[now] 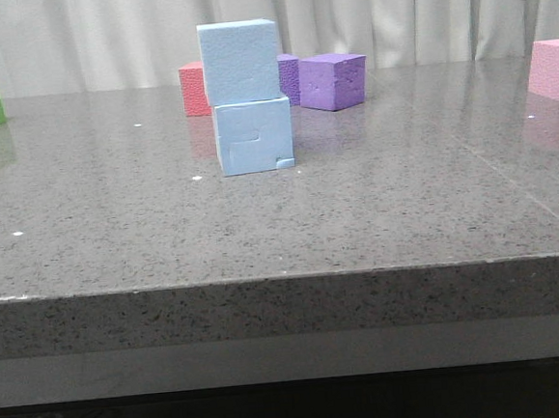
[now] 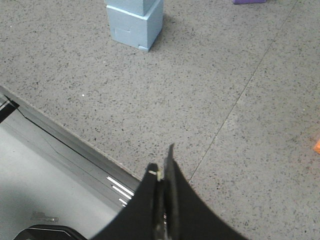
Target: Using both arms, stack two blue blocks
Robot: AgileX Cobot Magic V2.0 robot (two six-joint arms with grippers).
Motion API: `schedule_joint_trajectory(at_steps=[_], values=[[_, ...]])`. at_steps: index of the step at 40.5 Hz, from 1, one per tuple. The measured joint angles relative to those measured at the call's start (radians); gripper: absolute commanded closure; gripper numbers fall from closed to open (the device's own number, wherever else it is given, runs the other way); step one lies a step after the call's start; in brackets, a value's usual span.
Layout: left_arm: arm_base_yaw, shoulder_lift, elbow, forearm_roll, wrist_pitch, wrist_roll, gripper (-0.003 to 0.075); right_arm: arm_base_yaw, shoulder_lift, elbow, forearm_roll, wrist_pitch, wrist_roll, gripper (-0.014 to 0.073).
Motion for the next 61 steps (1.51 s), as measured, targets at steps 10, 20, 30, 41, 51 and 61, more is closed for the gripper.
schedule_joint_trajectory(at_steps=[10, 20, 30, 41, 51, 61], values=[[0.0, 0.0, 0.0, -0.024, 0.0, 0.021, 0.0738, 0.0, 0.0, 0.0, 0.0, 0.0, 0.0, 0.0663], [0.0, 0.0, 0.0, -0.035, 0.0, 0.045, 0.0738, 0.0, 0.0, 0.0, 0.0, 0.0, 0.0, 0.0663], [0.0, 0.0, 0.0, -0.04, 0.002, 0.047, 0.0738, 0.0, 0.0, 0.0, 0.0, 0.0, 0.0, 0.0663], [0.0, 0.0, 0.0, -0.041, 0.002, 0.049, 0.0738, 0.0, 0.0, 0.0, 0.0, 0.0, 0.0, 0.0663], [0.0, 0.0, 0.0, -0.041, 0.002, 0.05, 0.0738, 0.0, 0.0, 0.0, 0.0, 0.0, 0.0, 0.0663], [0.0, 0.0, 0.0, -0.041, 0.002, 0.052, 0.0738, -0.052, -0.026, 0.004, 0.004, 0.0, 0.0, 0.066]])
